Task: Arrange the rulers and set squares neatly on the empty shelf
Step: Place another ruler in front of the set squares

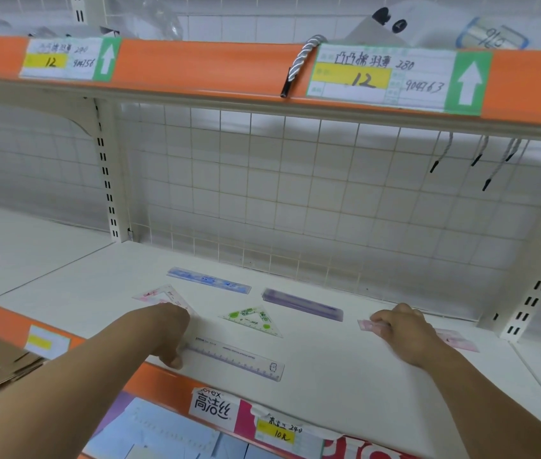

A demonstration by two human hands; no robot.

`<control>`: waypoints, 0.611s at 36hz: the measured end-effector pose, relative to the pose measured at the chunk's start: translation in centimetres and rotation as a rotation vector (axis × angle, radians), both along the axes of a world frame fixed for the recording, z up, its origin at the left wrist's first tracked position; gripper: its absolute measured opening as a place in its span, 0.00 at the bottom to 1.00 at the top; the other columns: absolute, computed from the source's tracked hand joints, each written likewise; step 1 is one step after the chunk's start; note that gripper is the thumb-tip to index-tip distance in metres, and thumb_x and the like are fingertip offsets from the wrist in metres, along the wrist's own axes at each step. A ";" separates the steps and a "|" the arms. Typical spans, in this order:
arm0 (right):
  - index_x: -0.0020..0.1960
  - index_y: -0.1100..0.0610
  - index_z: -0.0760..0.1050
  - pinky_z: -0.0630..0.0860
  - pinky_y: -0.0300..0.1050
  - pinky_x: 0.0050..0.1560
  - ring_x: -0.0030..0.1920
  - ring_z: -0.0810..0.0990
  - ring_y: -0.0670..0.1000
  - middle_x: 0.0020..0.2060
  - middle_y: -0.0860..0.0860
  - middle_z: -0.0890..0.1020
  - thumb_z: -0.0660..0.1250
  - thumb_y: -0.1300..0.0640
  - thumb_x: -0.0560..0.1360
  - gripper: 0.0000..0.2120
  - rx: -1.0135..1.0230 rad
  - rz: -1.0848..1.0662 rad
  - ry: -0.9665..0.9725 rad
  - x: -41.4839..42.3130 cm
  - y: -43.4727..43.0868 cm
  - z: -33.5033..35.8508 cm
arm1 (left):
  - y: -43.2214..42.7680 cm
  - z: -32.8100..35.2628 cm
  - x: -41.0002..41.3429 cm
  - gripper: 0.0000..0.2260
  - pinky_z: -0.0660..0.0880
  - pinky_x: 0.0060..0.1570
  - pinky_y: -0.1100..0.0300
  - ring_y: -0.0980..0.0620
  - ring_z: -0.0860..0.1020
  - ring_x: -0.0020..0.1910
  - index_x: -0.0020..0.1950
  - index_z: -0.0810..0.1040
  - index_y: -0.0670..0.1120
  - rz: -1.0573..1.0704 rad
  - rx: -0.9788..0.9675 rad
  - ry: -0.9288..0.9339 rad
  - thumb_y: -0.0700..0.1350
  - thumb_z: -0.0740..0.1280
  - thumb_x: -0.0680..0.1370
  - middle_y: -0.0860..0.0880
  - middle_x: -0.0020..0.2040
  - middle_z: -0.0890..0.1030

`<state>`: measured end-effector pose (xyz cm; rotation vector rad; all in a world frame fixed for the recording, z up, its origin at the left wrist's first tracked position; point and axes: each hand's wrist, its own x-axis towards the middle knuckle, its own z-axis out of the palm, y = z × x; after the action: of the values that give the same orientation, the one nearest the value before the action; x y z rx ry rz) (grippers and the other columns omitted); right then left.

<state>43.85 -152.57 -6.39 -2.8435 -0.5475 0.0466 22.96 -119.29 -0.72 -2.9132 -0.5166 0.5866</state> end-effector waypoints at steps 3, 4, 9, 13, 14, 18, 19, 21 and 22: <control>0.62 0.43 0.74 0.66 0.47 0.62 0.63 0.66 0.52 0.56 0.49 0.71 0.55 0.42 0.80 0.15 -0.057 0.030 -0.045 -0.1 0.1 -0.2 | 0.0 0.0 0.1 0.25 0.72 0.54 0.63 0.50 0.76 0.58 0.67 0.70 0.44 0.003 0.001 0.006 0.51 0.72 0.74 0.48 0.62 0.75; 0.62 0.44 0.74 0.67 0.46 0.61 0.63 0.67 0.52 0.56 0.49 0.71 0.55 0.43 0.80 0.15 -0.068 0.035 -0.056 -0.1 0.2 -0.2 | 0.0 0.0 0.1 0.25 0.72 0.54 0.63 0.51 0.76 0.58 0.67 0.70 0.44 0.003 0.002 0.008 0.51 0.72 0.74 0.48 0.62 0.75; 0.63 0.45 0.72 0.69 0.46 0.58 0.61 0.68 0.53 0.54 0.50 0.72 0.54 0.43 0.81 0.15 -0.111 0.068 -0.089 0.0 0.1 -0.3 | 0.0 0.0 0.0 0.26 0.72 0.54 0.62 0.51 0.75 0.58 0.68 0.69 0.44 0.003 0.007 0.016 0.51 0.71 0.74 0.48 0.62 0.75; 0.64 0.46 0.71 0.69 0.45 0.57 0.59 0.70 0.54 0.51 0.49 0.69 0.55 0.44 0.81 0.15 -0.116 0.081 -0.093 -0.1 0.0 -0.4 | 0.0 0.1 0.0 0.26 0.72 0.55 0.62 0.50 0.75 0.59 0.68 0.70 0.44 0.002 0.007 0.019 0.52 0.72 0.74 0.48 0.62 0.75; 0.64 0.46 0.71 0.69 0.45 0.57 0.59 0.69 0.54 0.50 0.49 0.68 0.54 0.44 0.81 0.15 -0.114 0.078 -0.088 -0.2 -0.1 -0.3 | -0.1 0.1 0.0 0.26 0.72 0.55 0.62 0.51 0.75 0.58 0.68 0.69 0.44 0.002 0.005 0.019 0.52 0.72 0.74 0.48 0.62 0.75; 0.62 0.45 0.70 0.69 0.47 0.58 0.59 0.68 0.53 0.51 0.49 0.69 0.52 0.40 0.80 0.17 -0.120 0.057 -0.068 -0.5 -0.1 -0.1 | -0.2 0.2 -0.1 0.25 0.72 0.53 0.63 0.53 0.71 0.48 0.68 0.69 0.44 -0.005 -0.008 0.015 0.51 0.71 0.74 0.47 0.62 0.75; 0.61 0.44 0.71 0.69 0.48 0.58 0.59 0.68 0.53 0.51 0.49 0.69 0.52 0.38 0.79 0.17 -0.107 0.053 -0.062 -0.5 -0.1 -0.1 | -0.2 0.2 -0.1 0.25 0.72 0.53 0.63 0.53 0.71 0.48 0.68 0.69 0.44 -0.008 -0.008 0.012 0.51 0.71 0.74 0.48 0.62 0.75; 0.60 0.44 0.71 0.69 0.48 0.59 0.59 0.68 0.52 0.51 0.49 0.69 0.51 0.36 0.78 0.19 -0.088 0.051 -0.051 -0.6 -0.1 0.0 | -0.1 0.1 -0.1 0.25 0.73 0.53 0.64 0.54 0.71 0.48 0.68 0.70 0.44 -0.009 -0.007 0.007 0.50 0.71 0.74 0.48 0.61 0.76; 0.60 0.44 0.71 0.69 0.49 0.60 0.59 0.68 0.52 0.50 0.49 0.69 0.52 0.36 0.78 0.19 -0.081 0.052 -0.047 -0.6 -0.1 -0.1 | -0.1 0.1 -0.1 0.25 0.73 0.53 0.64 0.54 0.72 0.47 0.68 0.70 0.44 -0.010 -0.007 0.007 0.50 0.71 0.74 0.48 0.61 0.76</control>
<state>43.26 -152.69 -6.47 -2.9151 -0.6430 0.0107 22.84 -119.41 -0.61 -2.9181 -0.4999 0.5978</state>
